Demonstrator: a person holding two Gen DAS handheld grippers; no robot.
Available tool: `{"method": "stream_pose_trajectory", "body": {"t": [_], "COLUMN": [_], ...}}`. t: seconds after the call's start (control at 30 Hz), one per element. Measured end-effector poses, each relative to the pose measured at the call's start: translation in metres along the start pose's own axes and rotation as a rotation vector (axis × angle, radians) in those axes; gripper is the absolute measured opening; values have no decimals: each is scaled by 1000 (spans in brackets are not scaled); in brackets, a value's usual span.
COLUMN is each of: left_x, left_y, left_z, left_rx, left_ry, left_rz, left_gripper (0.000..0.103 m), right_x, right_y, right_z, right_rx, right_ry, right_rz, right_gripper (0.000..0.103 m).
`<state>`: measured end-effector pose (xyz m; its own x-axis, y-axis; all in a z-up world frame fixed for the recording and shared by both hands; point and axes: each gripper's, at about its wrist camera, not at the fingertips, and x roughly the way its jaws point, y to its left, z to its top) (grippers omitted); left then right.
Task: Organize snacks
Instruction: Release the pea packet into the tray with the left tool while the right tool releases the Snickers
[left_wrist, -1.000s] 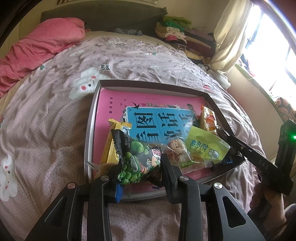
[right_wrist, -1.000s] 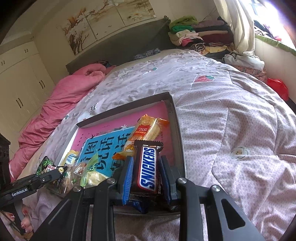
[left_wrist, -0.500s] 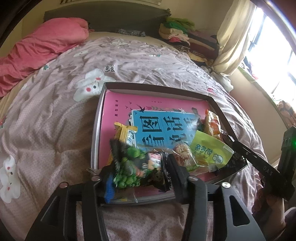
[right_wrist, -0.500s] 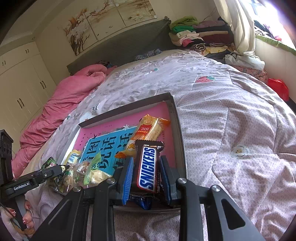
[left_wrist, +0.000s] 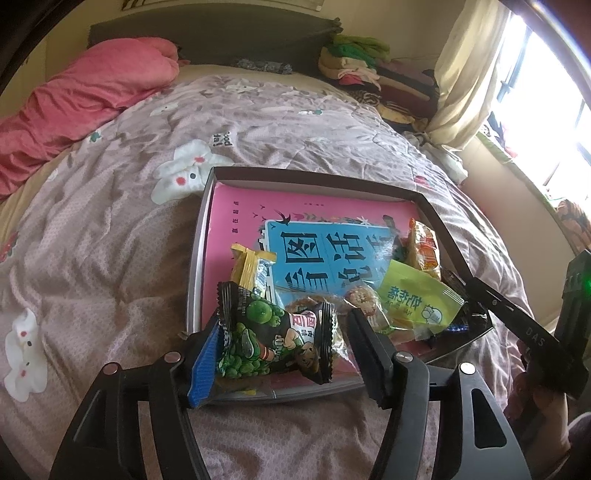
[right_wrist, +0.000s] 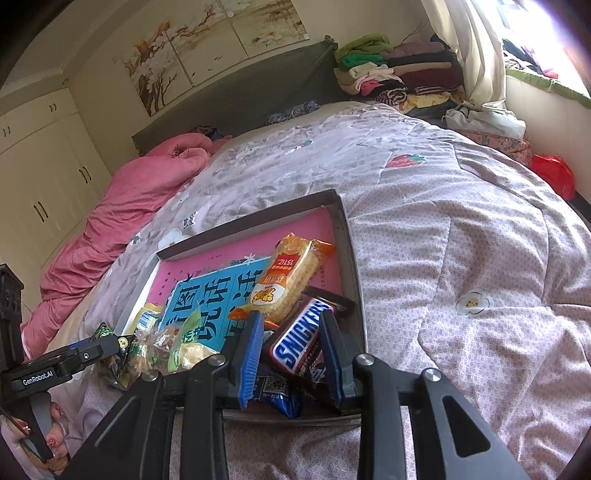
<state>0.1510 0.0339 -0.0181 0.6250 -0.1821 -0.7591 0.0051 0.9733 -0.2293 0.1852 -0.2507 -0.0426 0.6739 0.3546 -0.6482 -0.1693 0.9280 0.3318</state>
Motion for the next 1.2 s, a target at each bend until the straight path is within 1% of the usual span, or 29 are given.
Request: {"method": "stream_pose_trajectory", "body": {"t": [0.17,0.27,0.37,0.43,0.57,0.63,0.67,0.77,0.93,1.0,1.2], "left_x": [-5,-11,-18,-21,-25,-27,-28,-33,-42,-45,-52], "left_y": [2,3,3,3,3,3,4,3,-1,-4,-8], "left_z": [0,2,5,7,8,9,9,10,8,5,-2], "left_rx": [-6,-10,-9,-8,-16,-17,-19,-21,-10,-1,3], "left_ry": [-10,-29,-49,-57,-68,-74,-77,-86,-100,-100,-89], "left_rz": [4,0,-6,-3,0,3,4,-3,-7,-3,1], "left_gripper": [67,75,75,75,76,76,76,77,78,78,78], "right_x": [-1,-4,-7,-11,-17,-20,-21,-27,-36,-40,-51], "right_y": [0,0,0,1,1,1,1,4,13,18,28], "right_z": [0,0,0,0,1,1,1,1,-1,-3,-9], "right_rx": [1,0,-5,-10,-8,-8,-10,-23,-61,-76,-89], "right_ry": [0,-8,-20,-34,-53,-60,-64,-83,-99,-103,-112], "right_rz": [-4,-11,-19,-23,-27,-24,-24,-25,-18,-19,-11], "right_gripper": [32,32,32,35,44,44,46,54,57,65,72]}}
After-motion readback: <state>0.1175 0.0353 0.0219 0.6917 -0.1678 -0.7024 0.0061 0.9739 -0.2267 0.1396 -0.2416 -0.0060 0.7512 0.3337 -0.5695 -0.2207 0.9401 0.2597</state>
